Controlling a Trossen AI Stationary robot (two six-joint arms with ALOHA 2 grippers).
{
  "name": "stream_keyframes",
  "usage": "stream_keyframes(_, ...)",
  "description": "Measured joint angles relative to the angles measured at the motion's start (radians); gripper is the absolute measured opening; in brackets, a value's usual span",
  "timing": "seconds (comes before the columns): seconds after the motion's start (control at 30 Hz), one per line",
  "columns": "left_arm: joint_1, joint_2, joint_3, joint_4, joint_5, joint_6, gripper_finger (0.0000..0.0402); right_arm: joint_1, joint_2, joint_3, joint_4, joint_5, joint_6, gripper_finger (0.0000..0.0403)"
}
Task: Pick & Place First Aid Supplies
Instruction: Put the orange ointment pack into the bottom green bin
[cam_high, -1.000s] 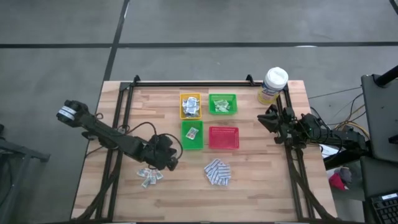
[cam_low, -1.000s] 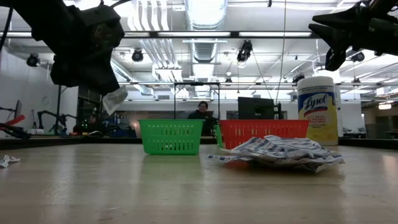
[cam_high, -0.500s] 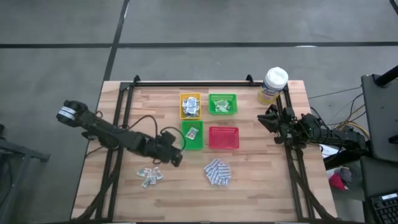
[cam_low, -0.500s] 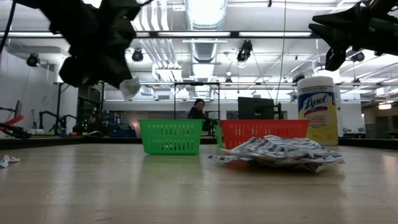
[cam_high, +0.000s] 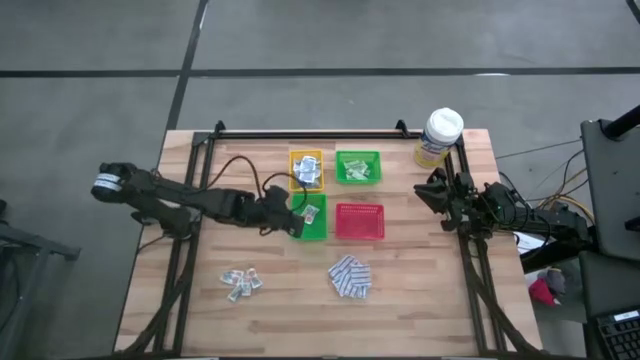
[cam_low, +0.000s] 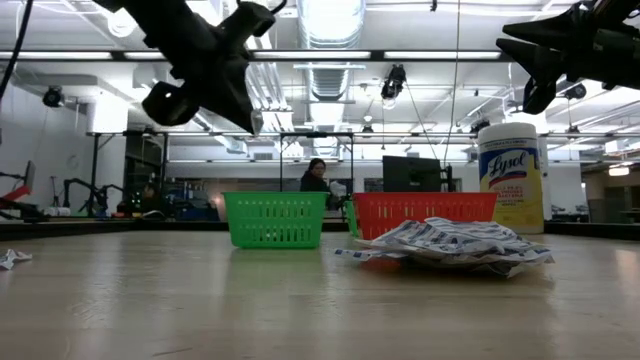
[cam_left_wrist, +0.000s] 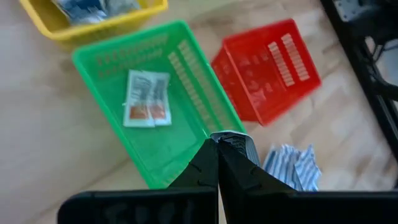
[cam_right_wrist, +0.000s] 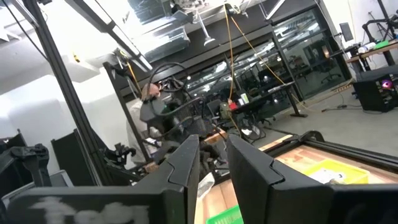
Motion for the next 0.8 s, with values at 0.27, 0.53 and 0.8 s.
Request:
stream_keyframes(0.27, 0.065, 0.065, 0.095, -0.097, 0.004, 0.049, 0.0000, 0.000, 0.000, 0.000, 0.000, 0.000, 0.000, 0.0070)
stream_keyframes(0.53, 0.107, 0.238, 0.310, -0.355, 0.050, 0.093, 0.0000, 0.000, 0.000, 0.000, 0.000, 0.000, 0.000, 0.0073)
stream_keyframes(0.8, 0.131, 0.441, 0.568, -0.599, 0.054, 0.137, 0.0000, 0.000, 0.000, 0.000, 0.000, 0.000, 0.000, 0.0082)
